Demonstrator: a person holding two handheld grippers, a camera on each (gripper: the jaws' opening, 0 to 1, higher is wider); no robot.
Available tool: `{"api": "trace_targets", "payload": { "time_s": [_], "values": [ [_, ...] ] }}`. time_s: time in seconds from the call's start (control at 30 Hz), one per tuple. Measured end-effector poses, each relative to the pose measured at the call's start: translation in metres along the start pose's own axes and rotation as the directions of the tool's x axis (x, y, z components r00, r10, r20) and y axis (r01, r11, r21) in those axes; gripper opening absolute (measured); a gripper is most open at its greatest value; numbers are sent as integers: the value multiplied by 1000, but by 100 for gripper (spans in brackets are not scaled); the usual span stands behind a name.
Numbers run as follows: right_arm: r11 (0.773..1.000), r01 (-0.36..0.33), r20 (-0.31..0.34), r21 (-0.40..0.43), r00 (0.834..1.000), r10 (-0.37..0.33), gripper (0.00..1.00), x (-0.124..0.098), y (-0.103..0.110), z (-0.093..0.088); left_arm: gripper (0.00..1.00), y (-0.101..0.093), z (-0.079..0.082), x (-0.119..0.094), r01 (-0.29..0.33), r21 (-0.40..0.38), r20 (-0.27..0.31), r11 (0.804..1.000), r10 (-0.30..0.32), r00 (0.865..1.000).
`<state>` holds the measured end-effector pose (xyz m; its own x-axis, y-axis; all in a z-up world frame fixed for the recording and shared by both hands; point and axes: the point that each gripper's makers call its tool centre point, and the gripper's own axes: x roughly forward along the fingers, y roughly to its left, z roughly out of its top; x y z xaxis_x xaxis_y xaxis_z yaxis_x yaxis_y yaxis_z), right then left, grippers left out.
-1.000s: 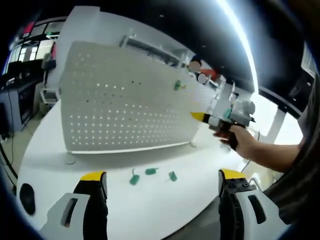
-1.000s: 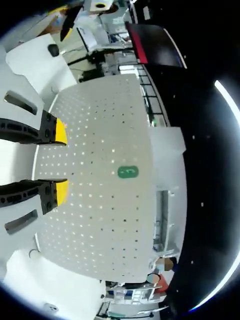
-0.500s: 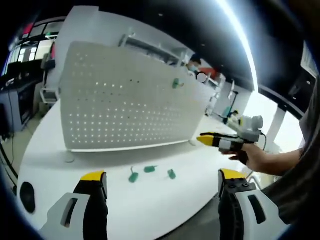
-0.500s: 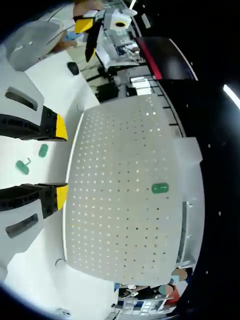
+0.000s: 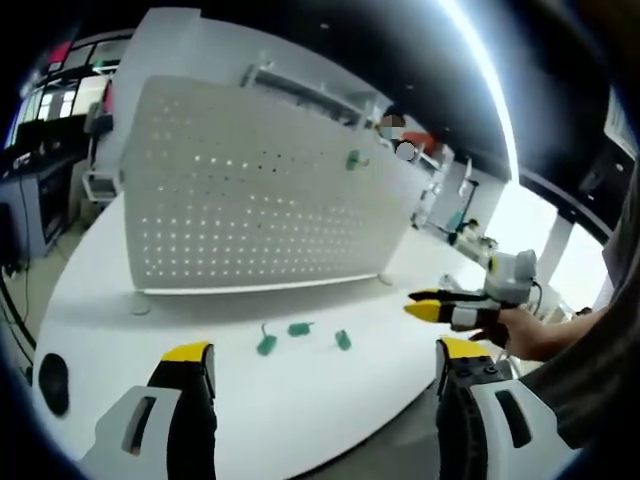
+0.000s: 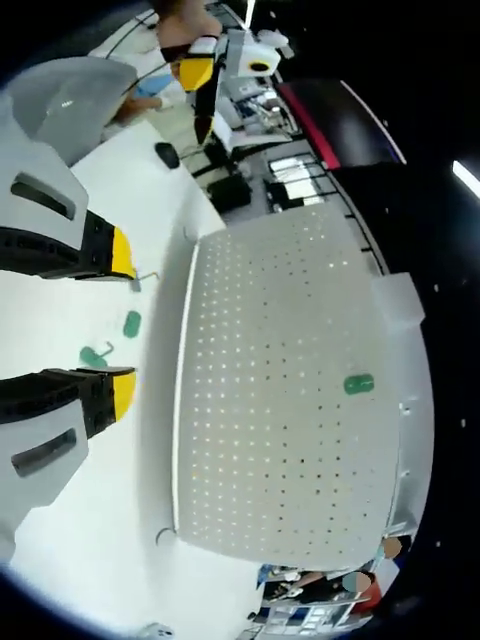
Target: Insert the hook assembly into the mounting plate slot until the hook locks in place.
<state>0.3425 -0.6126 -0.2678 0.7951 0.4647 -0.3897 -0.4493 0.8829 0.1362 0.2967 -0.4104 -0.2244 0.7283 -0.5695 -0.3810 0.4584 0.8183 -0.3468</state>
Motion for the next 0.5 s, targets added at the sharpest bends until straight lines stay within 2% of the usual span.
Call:
{"api": "trace_targets", "payload": {
  "time_s": [0.2,0.5],
  "values": [
    [1000,-16,-18,-22,1000,15,32,-3,8,-6,92,-1,-3,2,5,-3,-5,1000,-5,1000],
    [996,-80,-50,-46,996,78,32,14,26,-12,92,2,-10,2,2,-11,-24,1000,-2,1000]
  ]
}}
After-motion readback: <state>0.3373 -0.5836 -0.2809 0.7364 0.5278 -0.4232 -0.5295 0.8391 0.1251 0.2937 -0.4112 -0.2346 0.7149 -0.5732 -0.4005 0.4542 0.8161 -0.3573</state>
